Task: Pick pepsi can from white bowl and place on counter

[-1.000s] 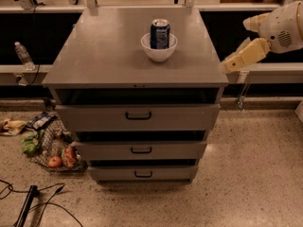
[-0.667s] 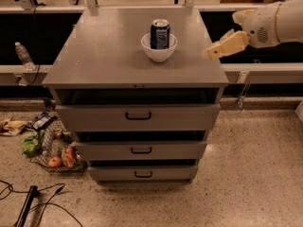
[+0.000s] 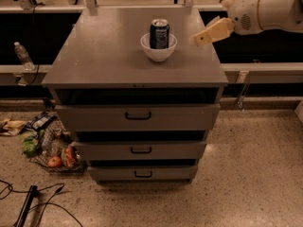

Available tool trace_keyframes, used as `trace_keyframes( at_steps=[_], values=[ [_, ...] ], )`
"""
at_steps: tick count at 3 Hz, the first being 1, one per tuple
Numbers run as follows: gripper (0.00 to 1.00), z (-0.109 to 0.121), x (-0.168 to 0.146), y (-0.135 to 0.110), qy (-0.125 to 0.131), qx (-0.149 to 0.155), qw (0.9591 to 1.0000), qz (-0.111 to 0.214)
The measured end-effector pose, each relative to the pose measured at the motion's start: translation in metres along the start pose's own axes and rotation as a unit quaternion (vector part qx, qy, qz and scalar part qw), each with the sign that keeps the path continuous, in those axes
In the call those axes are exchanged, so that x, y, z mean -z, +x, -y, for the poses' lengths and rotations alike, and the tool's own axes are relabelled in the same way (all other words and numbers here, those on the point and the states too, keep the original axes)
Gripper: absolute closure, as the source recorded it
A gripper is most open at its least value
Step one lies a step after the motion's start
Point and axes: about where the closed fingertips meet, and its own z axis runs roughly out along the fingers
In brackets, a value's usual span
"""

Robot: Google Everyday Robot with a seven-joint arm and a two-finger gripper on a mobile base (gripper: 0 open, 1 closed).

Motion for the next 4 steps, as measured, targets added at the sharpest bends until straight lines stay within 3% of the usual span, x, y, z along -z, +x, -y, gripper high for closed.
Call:
trace_keyframes(
  at_steps=[1,2,3,4],
  values=[
    [0.0,-0.004,-0.017,-0.006,0.001,-0.033,0.9992,0.024],
    [0.0,-0.001,-0.058,-0.031,0.011,-0.086,0.9933,0.076],
    [0.0,0.0,-0.087,-0.042,0.01,-0.111,0.9889,0.098],
    [0.0,-0.01,-0.123,-0.033,-0.005,-0.13,0.9873,0.092]
  ],
)
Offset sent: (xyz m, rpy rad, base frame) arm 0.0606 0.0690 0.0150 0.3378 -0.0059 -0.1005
